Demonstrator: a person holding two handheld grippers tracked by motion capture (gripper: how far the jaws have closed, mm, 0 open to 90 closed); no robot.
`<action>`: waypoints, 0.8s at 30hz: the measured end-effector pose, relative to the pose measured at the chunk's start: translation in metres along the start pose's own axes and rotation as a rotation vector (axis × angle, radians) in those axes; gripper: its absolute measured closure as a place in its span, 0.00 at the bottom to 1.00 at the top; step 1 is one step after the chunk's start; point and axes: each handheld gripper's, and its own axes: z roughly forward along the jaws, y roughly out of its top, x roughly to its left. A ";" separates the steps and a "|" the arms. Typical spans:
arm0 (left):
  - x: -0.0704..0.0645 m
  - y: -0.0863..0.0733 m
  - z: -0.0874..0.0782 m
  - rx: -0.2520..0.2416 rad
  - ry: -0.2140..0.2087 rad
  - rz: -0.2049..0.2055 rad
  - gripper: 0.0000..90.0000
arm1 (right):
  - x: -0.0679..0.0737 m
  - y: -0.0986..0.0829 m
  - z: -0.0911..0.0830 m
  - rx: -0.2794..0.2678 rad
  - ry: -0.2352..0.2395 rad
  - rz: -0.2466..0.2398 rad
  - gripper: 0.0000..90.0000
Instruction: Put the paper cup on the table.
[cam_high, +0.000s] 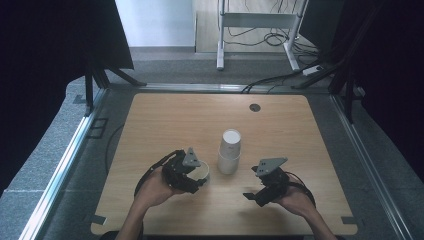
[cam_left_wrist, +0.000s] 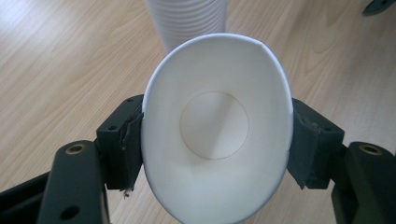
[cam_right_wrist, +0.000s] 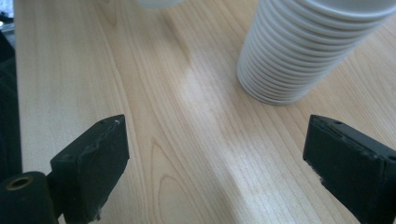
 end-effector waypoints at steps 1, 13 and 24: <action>0.002 -0.001 0.000 0.007 0.007 -0.009 0.33 | 0.000 -0.001 0.000 0.000 -0.011 0.010 0.08; 0.022 -0.009 0.006 0.062 0.057 -0.097 0.33 | -0.001 -0.012 0.002 0.015 -0.064 0.063 0.04; 0.037 -0.010 0.009 0.077 0.106 -0.127 0.33 | 0.001 -0.024 0.003 0.011 -0.073 0.105 0.03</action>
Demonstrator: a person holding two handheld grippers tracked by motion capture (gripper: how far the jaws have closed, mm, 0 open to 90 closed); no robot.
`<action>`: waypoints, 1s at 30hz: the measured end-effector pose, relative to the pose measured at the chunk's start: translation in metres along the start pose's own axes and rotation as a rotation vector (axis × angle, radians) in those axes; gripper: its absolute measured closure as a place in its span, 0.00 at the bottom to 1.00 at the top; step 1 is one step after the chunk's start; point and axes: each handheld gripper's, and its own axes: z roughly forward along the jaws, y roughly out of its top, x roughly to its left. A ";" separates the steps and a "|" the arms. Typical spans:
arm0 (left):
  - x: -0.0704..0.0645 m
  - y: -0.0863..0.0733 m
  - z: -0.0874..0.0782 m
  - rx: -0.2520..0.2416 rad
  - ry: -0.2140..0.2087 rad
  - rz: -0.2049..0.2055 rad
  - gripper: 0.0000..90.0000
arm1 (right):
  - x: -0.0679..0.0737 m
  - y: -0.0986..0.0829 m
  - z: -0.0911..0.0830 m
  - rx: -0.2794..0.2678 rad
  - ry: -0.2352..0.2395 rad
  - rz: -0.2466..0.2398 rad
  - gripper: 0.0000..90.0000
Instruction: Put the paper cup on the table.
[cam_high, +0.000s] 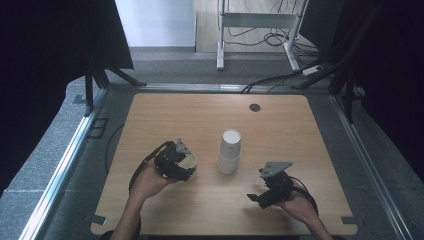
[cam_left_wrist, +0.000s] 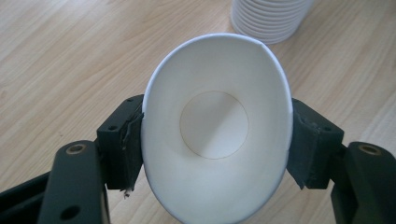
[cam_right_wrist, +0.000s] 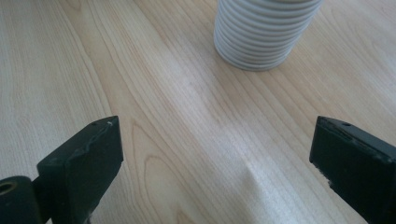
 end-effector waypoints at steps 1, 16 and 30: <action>0.001 0.000 0.000 0.003 0.004 -0.003 0.33 | 0.000 -0.001 0.000 0.001 0.001 0.004 0.03; 0.016 -0.003 0.014 0.041 0.038 -0.052 0.33 | 0.000 -0.012 0.002 0.022 0.003 0.020 0.04; 0.016 0.001 0.029 0.057 0.036 -0.060 0.32 | 0.000 -0.016 0.001 0.032 0.006 0.026 0.05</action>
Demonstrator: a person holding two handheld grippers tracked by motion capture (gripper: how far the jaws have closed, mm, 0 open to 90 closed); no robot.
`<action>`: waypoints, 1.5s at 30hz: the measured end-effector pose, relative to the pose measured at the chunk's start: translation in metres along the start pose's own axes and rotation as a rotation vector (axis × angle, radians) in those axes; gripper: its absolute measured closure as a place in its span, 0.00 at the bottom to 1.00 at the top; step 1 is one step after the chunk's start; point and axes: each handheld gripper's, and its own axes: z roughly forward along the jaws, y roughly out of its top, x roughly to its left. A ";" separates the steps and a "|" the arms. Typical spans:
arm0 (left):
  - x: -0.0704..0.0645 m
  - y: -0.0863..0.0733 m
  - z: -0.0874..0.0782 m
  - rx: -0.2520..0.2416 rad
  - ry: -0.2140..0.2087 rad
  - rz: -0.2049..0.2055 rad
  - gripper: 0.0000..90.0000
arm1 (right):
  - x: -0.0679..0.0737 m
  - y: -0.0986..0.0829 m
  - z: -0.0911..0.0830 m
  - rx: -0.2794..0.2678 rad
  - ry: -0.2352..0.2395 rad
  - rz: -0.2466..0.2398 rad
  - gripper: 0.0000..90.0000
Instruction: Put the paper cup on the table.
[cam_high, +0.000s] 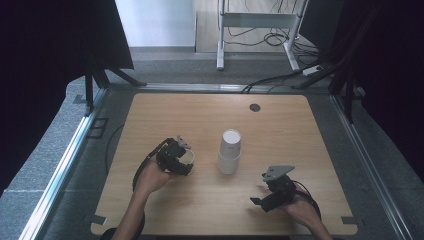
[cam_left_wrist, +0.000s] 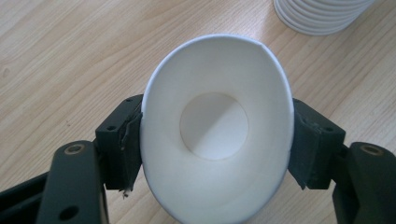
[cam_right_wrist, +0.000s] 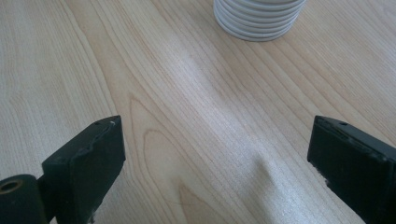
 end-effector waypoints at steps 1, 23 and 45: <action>0.000 0.000 0.001 -0.004 0.001 -0.005 0.32 | 0.000 0.000 0.000 -0.001 -0.002 0.002 0.05; 0.010 -0.003 -0.009 -0.149 -0.051 -0.105 0.07 | -0.002 -0.002 -0.003 -0.003 -0.009 0.001 0.05; -0.002 -0.016 -0.041 -0.303 -0.073 -0.068 0.00 | -0.012 0.000 -0.026 -0.102 -0.019 0.045 0.04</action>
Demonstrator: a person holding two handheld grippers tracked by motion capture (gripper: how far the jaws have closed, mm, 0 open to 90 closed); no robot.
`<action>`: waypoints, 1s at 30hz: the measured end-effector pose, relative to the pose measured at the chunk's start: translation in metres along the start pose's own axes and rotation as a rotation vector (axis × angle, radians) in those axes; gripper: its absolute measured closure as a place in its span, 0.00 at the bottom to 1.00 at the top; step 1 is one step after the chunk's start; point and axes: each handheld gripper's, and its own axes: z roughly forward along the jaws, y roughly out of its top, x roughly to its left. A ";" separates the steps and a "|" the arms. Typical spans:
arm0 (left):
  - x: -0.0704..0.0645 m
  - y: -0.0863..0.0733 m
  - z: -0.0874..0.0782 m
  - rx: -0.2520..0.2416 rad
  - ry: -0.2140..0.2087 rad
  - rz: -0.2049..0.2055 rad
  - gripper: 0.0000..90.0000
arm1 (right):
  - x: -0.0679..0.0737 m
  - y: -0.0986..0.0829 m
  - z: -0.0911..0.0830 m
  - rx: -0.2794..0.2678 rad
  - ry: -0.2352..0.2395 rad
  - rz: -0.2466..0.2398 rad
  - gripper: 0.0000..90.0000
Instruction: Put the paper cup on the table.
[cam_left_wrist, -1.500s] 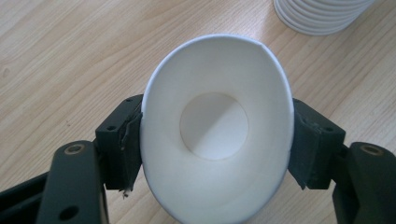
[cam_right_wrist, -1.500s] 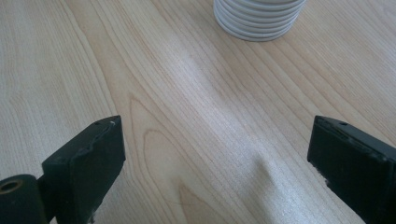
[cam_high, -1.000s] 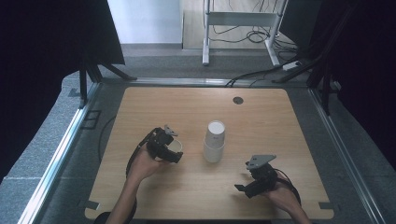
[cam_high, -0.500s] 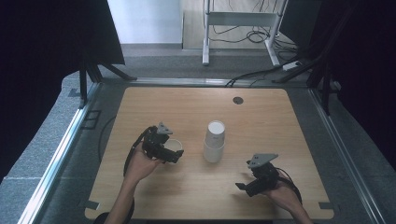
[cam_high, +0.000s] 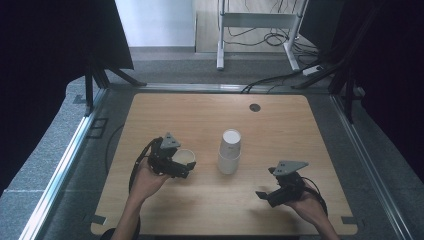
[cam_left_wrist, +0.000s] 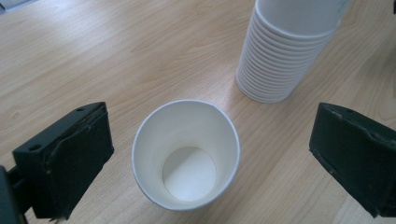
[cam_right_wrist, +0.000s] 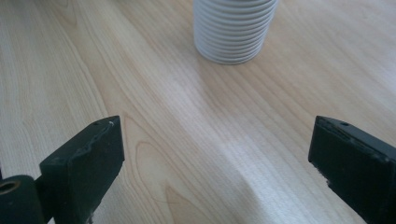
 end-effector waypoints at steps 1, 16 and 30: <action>0.000 0.000 0.000 0.000 0.000 0.000 0.00 | 0.000 0.000 0.000 0.000 0.000 0.000 0.04; -0.009 -0.016 -0.026 -0.063 -0.004 0.062 0.00 | -0.014 0.003 -0.023 -0.053 -0.056 0.025 0.04; -0.009 -0.044 -0.027 -0.060 0.001 0.032 0.00 | -0.022 0.002 -0.029 -0.075 -0.083 0.062 0.04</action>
